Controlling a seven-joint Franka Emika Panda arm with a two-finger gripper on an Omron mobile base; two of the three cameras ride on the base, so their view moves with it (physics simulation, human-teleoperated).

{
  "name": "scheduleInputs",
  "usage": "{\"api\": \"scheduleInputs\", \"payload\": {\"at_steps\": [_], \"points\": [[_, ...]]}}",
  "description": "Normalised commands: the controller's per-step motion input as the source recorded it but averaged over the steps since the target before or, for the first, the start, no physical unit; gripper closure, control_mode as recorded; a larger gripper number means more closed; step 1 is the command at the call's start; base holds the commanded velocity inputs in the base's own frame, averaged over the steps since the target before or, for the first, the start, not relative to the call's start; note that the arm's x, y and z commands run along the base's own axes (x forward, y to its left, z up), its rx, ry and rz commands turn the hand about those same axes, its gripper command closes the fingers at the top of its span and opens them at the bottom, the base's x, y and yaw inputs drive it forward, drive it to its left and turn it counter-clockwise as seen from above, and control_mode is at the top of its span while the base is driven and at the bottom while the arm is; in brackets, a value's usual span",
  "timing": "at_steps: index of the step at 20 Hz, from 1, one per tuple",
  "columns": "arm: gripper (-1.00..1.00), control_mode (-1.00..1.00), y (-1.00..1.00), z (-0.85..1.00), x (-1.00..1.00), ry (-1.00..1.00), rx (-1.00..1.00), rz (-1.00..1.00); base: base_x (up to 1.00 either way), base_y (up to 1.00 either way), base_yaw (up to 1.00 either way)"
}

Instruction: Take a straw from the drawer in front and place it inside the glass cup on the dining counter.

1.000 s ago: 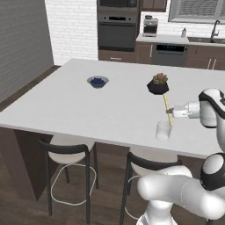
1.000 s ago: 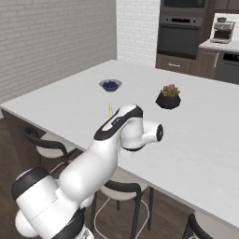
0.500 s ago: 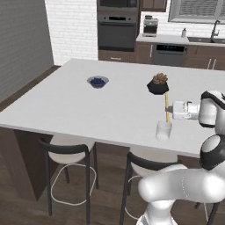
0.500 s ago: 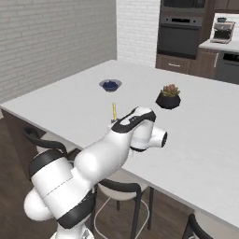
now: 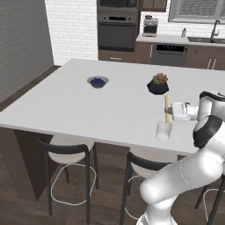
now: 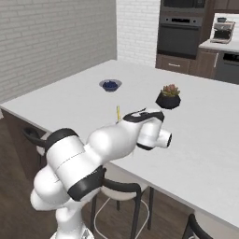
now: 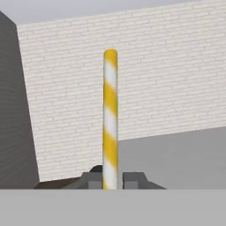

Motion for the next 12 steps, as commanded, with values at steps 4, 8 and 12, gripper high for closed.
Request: {"api": "scheduleInputs", "payload": {"at_steps": [4, 8, 12], "points": [[1.00, -1.00, 0.00, -0.29, 0.18, 0.00, 0.00, 0.06, 0.00, 0.00, 0.00], [1.00, -1.00, -0.11, -0.29, 0.14, 0.00, 0.00, 0.06, 0.00, 0.00, 0.00], [1.00, -1.00, -0.10, -0.23, 0.20, 0.00, 0.00, 0.06, 0.00, 0.00, 0.00]]}}
